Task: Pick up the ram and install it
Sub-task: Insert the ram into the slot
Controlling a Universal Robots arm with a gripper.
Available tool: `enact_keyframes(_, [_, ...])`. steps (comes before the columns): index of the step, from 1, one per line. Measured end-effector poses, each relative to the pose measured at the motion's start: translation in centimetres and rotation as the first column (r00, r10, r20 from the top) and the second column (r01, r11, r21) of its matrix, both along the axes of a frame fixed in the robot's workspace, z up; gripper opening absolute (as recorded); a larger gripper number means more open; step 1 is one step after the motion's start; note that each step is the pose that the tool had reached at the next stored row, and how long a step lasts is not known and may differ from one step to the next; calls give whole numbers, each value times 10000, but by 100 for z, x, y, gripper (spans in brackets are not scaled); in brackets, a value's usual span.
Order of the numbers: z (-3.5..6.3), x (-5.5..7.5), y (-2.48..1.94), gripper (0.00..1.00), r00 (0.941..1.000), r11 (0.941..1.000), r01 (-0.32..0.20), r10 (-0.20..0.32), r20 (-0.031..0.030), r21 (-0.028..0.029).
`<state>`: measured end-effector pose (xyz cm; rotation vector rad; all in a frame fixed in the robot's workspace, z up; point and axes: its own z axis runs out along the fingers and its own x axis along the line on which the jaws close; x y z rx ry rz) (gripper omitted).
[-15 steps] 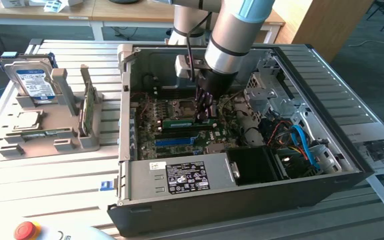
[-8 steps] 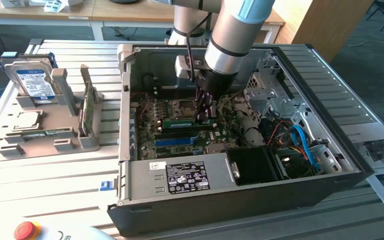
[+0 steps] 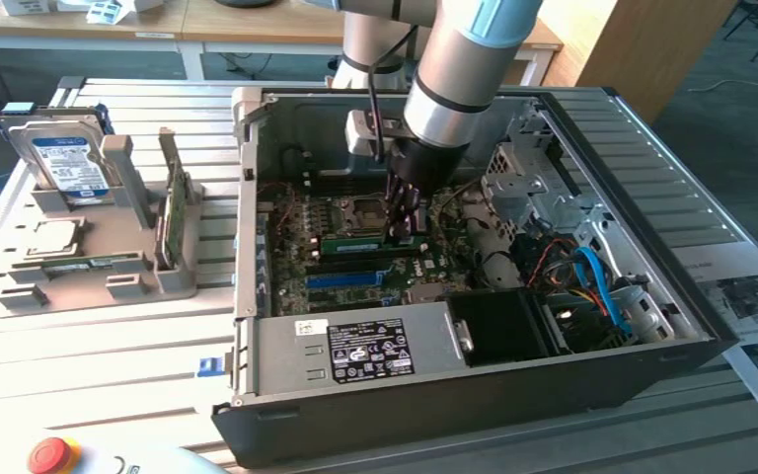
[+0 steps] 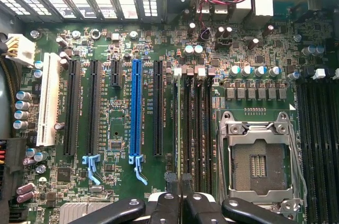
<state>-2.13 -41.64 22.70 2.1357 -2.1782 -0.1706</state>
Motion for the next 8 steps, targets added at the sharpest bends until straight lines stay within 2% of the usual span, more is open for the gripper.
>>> enact_keyframes(8, [-7, 0, 0, 12, 10000, 10000, 0, 0, 0, 0])
